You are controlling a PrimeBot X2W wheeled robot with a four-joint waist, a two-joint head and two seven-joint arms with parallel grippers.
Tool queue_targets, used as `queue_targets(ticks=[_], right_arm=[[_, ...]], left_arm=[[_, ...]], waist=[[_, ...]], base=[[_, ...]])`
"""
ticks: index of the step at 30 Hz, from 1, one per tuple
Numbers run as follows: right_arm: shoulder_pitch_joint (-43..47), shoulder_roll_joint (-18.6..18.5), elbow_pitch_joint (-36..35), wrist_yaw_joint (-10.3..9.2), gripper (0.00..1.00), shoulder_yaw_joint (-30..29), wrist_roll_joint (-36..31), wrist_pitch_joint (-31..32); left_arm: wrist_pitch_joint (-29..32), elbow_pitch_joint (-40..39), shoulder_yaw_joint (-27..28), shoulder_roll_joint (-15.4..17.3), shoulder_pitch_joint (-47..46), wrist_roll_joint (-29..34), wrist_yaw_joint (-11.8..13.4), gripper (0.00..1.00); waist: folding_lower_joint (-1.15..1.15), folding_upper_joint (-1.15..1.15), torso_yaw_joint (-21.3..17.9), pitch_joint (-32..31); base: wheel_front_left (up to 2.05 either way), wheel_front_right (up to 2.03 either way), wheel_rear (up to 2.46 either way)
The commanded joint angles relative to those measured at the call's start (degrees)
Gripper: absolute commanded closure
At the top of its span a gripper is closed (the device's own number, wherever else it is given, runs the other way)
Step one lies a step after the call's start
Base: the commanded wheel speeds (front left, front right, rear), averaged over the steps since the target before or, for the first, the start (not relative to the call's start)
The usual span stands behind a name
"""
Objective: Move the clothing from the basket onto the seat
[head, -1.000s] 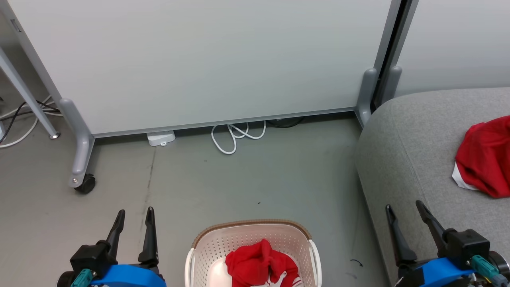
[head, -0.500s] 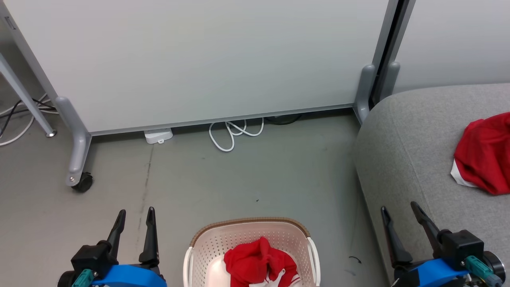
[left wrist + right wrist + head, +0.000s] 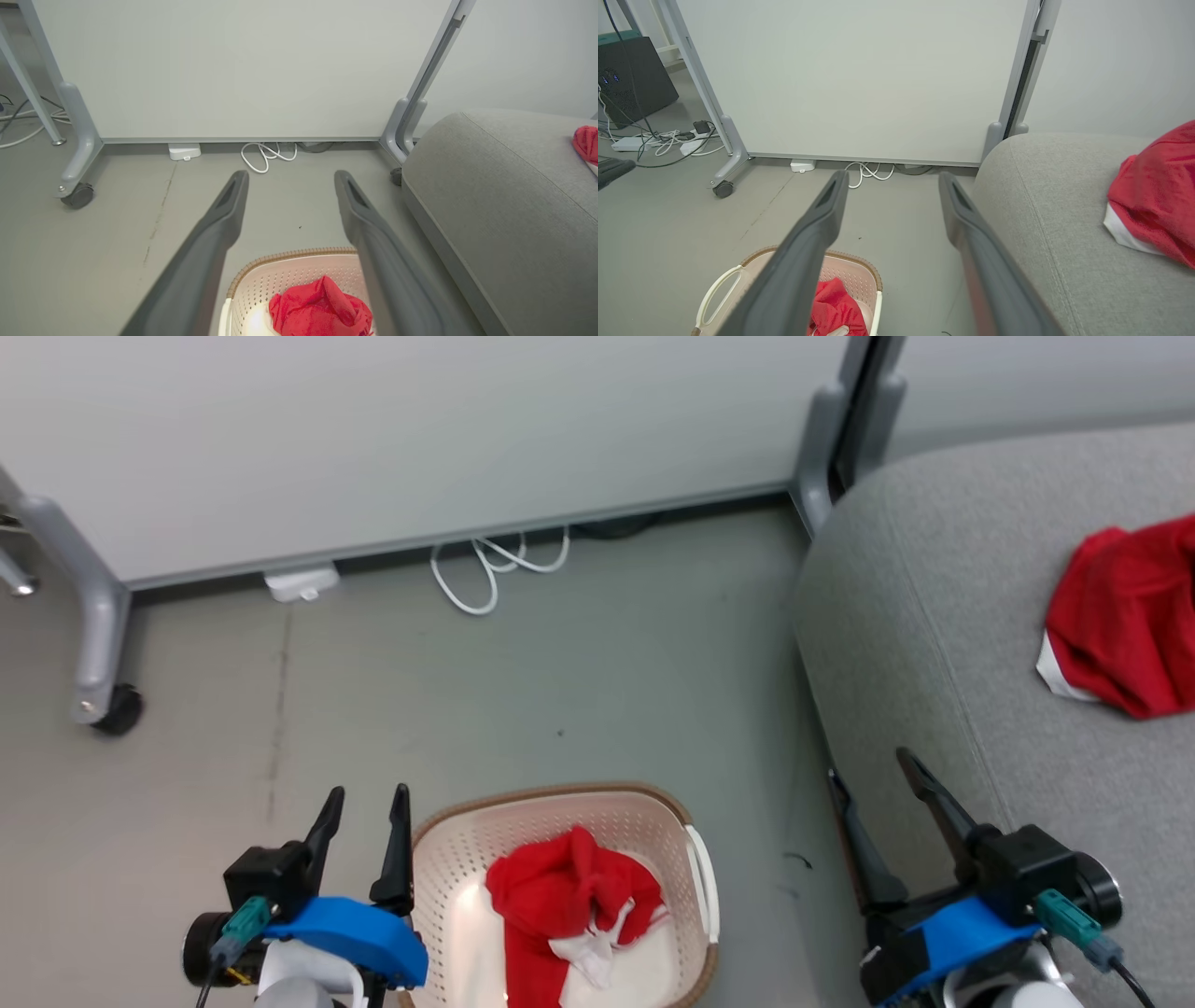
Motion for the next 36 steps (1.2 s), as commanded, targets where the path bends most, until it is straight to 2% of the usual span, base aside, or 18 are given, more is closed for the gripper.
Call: queue_targets(ticks=[1, 7, 15, 25, 36], right_arm=[[-1.26, 0.04, 0.23, 0.03, 0.0, 0.87, 0.28, -0.55], [-6.18, 0.05, 1.58, 0.03, 0.0, 5.1, 1.8, -2.62], [-11.56, 0.04, 2.71, 0.02, 0.0, 8.37, 3.04, -5.42], [-15.47, 0.06, 3.17, 0.03, 0.0, 9.98, 3.6, -7.77], [-17.65, 0.05, 3.16, 0.02, 0.0, 11.54, 4.96, -9.44]], left_arm=[[-0.05, 1.37, -0.47, 0.04, -1.82, -0.46, -0.33, 0.0], [1.79, 9.54, -5.94, 1.01, -9.01, -3.68, -0.23, 0.0], [4.77, 17.21, -11.94, 2.83, -16.61, -7.45, -0.24, 0.0], [5.95, 22.53, -20.29, 5.67, -23.32, -11.11, -0.25, 0.0], [8.2, 29.11, -25.91, 8.45, -29.23, -11.58, -0.24, 0.0]], waist=[[-0.01, 0.0, -3.4, 4.08], [-0.01, 0.0, -8.72, 13.37], [-0.01, 0.0, -13.2, 24.24], [-0.01, 0.0, -16.4, 32.67], [-0.01, 0.0, -18.11, 38.64]], base=[[0.0, 0.0, 0.0], [0.0, 0.0, 0.0], [0.0, 0.0, 0.0], [0.0, 0.0, 0.0], [0.0, 0.0, 0.0]])
